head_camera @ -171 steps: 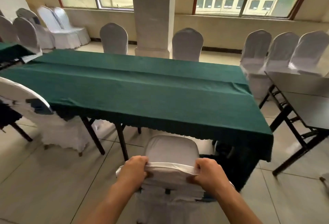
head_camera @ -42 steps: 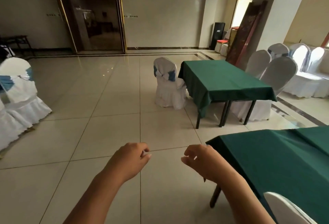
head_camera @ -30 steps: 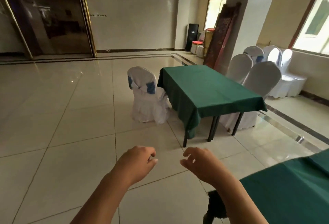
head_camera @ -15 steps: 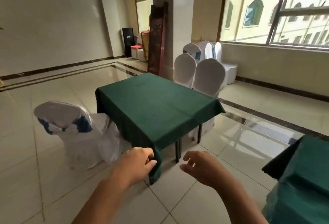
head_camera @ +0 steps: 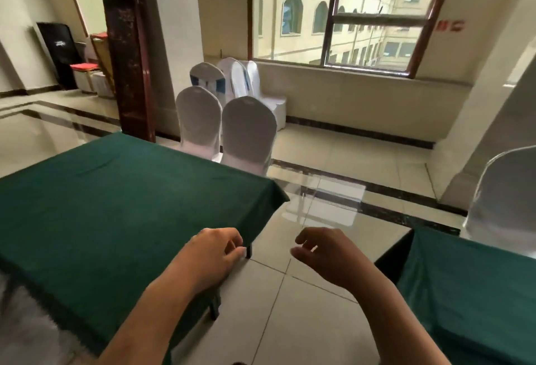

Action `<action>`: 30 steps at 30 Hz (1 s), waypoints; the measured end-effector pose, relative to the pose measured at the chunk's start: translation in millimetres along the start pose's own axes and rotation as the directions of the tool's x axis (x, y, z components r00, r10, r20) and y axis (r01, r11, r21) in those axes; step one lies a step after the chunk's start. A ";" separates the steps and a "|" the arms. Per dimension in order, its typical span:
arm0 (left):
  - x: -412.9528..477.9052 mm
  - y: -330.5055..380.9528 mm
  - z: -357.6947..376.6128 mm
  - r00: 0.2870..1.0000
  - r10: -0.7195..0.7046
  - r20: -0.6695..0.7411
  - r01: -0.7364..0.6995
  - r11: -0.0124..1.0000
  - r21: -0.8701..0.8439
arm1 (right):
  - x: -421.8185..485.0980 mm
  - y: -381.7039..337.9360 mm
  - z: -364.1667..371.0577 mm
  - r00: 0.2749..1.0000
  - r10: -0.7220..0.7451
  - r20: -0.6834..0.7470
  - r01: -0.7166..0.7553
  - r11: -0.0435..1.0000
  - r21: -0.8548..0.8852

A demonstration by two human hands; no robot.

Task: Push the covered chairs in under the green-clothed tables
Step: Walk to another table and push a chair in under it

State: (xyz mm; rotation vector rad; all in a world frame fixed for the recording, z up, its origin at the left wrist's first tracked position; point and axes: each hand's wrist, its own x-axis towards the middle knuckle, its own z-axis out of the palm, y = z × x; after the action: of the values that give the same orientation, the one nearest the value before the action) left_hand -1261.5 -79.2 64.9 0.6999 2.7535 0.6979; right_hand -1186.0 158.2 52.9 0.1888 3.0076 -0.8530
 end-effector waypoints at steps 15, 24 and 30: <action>382.2 34.9 -37.1 0.937 0.320 0.143 -0.330 0.942 0.053 | 257.7 96.2 -99.1 0.934 0.325 -0.147 -0.328 0.945 0.002; 567.8 103.3 8.3 0.892 0.407 0.198 -0.429 0.899 0.086 | 372.3 226.8 -151.8 0.885 0.409 -0.222 -0.405 0.912 0.064; 704.5 194.8 38.3 0.865 0.435 0.250 -0.459 0.887 0.043 | 455.4 338.3 -219.2 0.886 0.414 -0.208 -0.396 0.910 0.121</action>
State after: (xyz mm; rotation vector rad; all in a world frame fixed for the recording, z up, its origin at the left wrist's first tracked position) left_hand -1781.1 436.2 65.6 1.3802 2.4362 0.5127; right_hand -1592.9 610.1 43.7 0.9440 2.9555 -0.9506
